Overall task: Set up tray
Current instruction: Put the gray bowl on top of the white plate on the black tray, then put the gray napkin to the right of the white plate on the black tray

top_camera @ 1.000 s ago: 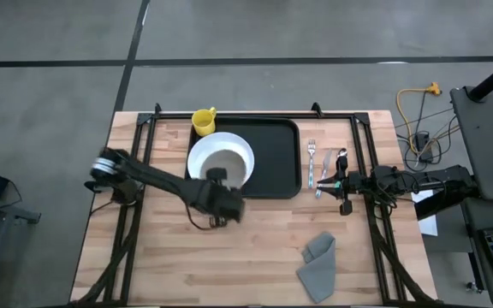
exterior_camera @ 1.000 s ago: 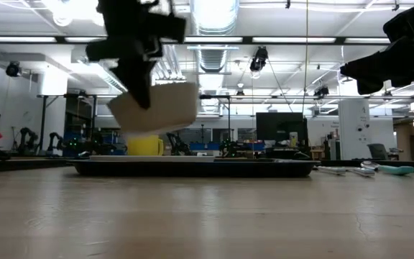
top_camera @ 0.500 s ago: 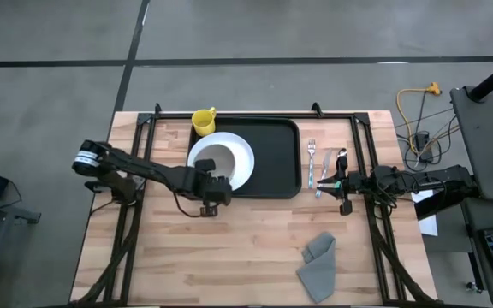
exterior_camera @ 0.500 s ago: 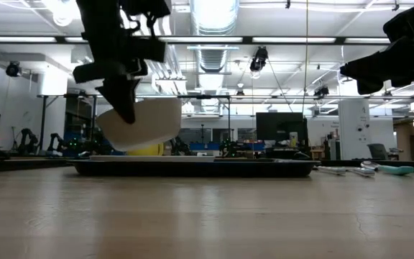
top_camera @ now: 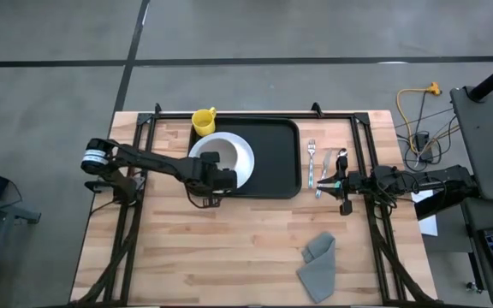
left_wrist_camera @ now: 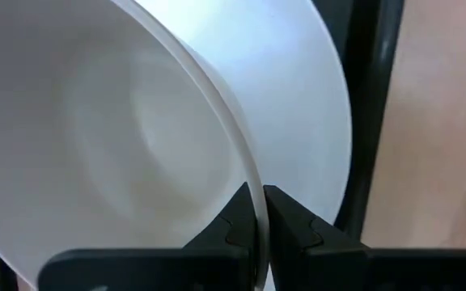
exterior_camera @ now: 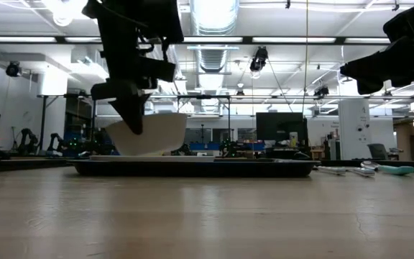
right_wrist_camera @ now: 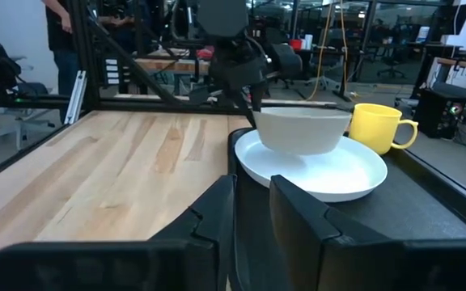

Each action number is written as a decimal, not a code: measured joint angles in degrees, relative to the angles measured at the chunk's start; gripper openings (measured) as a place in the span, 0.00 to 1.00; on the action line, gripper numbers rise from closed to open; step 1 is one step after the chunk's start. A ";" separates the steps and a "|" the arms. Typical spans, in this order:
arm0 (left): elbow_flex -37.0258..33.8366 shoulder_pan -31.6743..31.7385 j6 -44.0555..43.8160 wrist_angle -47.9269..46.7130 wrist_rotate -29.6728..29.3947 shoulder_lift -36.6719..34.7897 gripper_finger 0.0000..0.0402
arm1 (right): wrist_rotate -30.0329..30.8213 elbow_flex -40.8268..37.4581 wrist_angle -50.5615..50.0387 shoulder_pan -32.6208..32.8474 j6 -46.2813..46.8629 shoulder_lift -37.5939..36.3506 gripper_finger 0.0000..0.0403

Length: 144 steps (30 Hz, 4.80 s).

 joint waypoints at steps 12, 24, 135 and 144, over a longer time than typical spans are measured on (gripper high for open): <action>-0.19 -0.17 -0.48 2.84 1.35 0.42 0.00 | 0.04 0.00 0.00 -0.02 -0.02 0.02 0.17; -1.63 -0.15 -0.52 3.00 1.29 0.39 0.00 | 0.04 -0.01 0.00 -0.01 -0.01 0.00 0.19; 12.19 -28.57 -7.37 14.30 1.61 -0.74 0.19 | 0.01 0.00 0.02 -0.01 0.00 0.00 0.19; 7.74 -28.63 -10.63 18.50 1.01 -1.53 0.19 | 0.02 -0.01 0.02 -0.01 -0.02 0.00 0.18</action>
